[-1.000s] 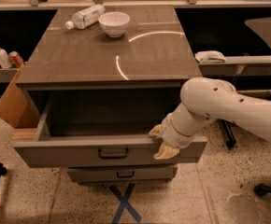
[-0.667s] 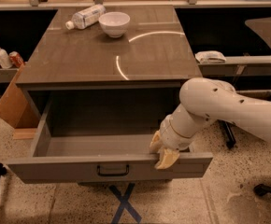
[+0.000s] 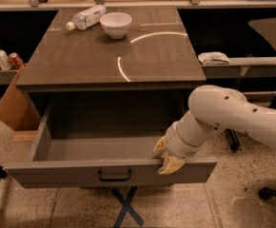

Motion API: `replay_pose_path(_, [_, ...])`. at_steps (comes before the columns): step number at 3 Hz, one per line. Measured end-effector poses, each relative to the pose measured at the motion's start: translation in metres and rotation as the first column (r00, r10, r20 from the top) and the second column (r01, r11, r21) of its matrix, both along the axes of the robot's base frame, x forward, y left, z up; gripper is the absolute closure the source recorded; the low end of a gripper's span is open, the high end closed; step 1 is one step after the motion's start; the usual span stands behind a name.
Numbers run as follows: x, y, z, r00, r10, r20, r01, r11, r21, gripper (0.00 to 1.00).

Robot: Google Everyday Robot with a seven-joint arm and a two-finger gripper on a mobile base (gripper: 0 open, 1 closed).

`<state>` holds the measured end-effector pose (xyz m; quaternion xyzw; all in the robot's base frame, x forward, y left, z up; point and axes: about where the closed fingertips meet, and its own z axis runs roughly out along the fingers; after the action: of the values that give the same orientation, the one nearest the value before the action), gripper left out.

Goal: Open top drawer

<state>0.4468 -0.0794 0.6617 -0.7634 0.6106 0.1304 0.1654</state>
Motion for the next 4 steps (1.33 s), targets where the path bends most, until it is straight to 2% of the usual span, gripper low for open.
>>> replay_pose_path(1, [-0.0051,0.0007,0.0001,1.0000,-0.004,0.002,0.004,1.000,0.014,1.00])
replay_pose_path(2, [-0.0099,0.0014,-0.0002,1.0000,-0.009,0.003,0.009,1.000,0.029,0.82])
replay_pose_path(4, [-0.0102,0.0016,-0.0001,1.0000,-0.008,0.003,0.008,1.000,0.029,0.34])
